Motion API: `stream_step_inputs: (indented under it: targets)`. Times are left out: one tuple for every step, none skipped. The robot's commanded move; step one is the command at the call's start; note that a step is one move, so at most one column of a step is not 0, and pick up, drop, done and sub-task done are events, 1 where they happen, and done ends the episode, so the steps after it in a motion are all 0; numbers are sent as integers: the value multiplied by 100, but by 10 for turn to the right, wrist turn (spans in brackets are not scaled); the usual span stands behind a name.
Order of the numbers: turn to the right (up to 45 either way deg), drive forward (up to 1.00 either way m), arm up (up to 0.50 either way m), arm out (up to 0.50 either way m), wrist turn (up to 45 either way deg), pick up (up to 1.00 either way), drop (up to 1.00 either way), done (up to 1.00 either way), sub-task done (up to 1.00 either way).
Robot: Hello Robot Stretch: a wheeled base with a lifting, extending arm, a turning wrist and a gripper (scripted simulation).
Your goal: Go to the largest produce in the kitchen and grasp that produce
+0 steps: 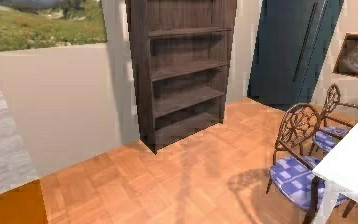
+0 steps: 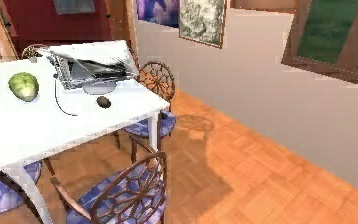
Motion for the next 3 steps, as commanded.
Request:
stream_step_inputs:
  targets:
    - [0, 70, 0, 0, 0, 0, 0, 0, 0]
    - [-120, 0, 0, 0, 0, 0, 0, 0, 0]
    - [450, 0, 0, 0, 0, 0, 0, 0, 0]
